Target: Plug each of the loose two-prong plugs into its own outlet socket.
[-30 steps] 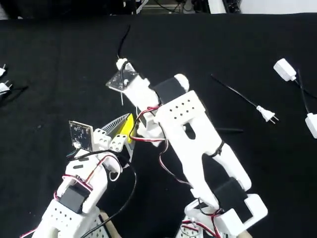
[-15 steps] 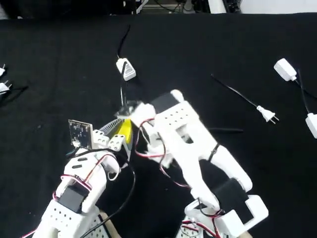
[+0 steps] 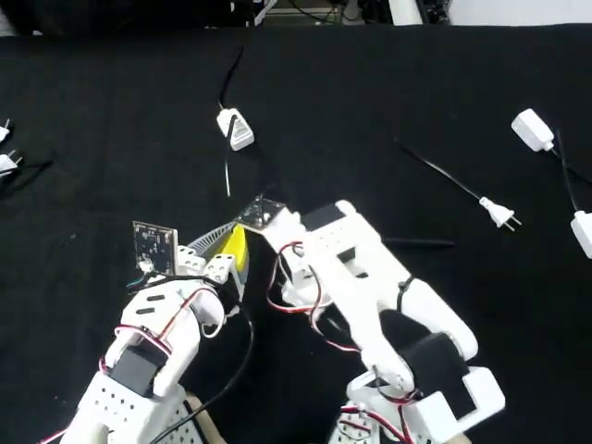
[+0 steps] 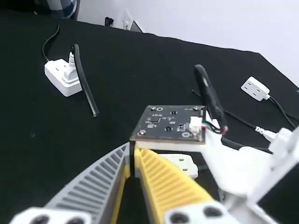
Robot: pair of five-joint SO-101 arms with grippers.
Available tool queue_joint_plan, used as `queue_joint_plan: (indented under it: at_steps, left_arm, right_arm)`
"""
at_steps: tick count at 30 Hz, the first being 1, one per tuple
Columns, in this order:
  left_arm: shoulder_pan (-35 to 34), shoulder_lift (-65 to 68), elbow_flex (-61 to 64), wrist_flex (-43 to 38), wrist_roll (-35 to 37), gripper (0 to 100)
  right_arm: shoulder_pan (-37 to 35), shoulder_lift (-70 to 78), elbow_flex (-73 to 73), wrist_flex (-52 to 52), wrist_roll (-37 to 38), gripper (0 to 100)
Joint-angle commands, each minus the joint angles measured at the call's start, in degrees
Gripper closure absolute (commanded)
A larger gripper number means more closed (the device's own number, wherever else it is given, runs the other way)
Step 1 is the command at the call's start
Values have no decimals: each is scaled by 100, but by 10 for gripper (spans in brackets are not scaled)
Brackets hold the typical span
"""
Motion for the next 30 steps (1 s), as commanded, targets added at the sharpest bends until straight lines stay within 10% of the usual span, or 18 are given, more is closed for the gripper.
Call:
queue_joint_plan:
  at_steps: [1, 9, 30]
  left_arm:
    - [-57, -79, 75, -18, -53, 970]
    - [-66, -79, 75, -35, -53, 970]
    - [-875, -88, 75, -88, -44, 968]
  right_arm:
    - [53, -101, 295, -53, -158, 977]
    - [26, -154, 198, -255, -343, 786]
    - [53, 462, -119, -1319, -9, 807]
